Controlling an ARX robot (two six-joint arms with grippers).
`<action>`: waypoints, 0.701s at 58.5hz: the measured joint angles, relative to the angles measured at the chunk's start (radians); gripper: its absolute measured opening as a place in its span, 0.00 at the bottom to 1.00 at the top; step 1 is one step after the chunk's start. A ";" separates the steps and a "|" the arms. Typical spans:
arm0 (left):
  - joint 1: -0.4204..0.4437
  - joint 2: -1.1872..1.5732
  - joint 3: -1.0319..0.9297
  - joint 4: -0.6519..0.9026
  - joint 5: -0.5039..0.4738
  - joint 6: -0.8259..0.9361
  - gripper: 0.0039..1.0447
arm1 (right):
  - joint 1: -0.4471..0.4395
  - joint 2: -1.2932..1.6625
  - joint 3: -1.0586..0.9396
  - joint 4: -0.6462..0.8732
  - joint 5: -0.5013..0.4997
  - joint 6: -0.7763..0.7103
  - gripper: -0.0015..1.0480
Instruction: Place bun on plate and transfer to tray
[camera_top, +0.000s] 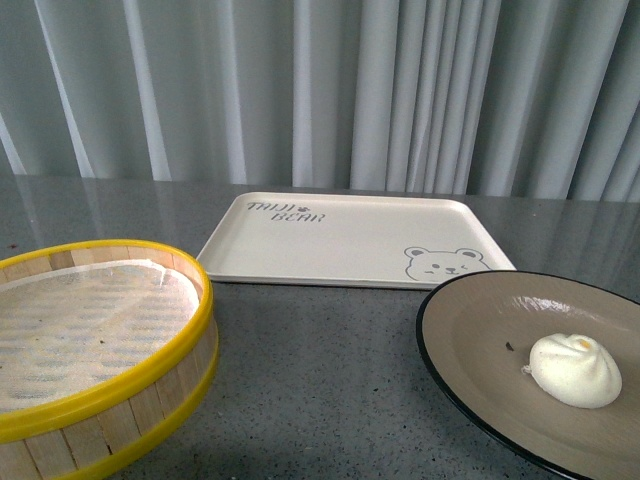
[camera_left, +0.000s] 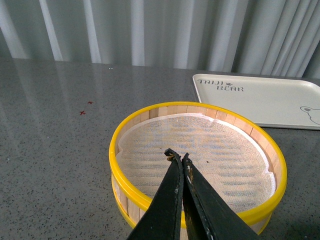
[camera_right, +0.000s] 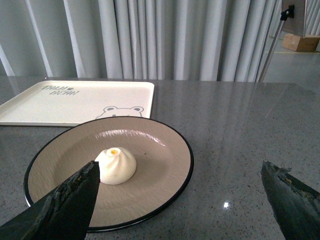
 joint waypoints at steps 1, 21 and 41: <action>0.000 -0.005 0.000 -0.005 0.001 0.000 0.04 | 0.000 0.000 0.000 0.000 0.000 0.000 0.92; 0.000 -0.173 0.000 -0.166 0.000 0.000 0.04 | 0.000 0.000 0.000 0.000 0.000 0.000 0.92; 0.000 -0.303 0.000 -0.294 0.000 0.000 0.04 | 0.000 0.000 0.000 0.000 0.000 0.000 0.92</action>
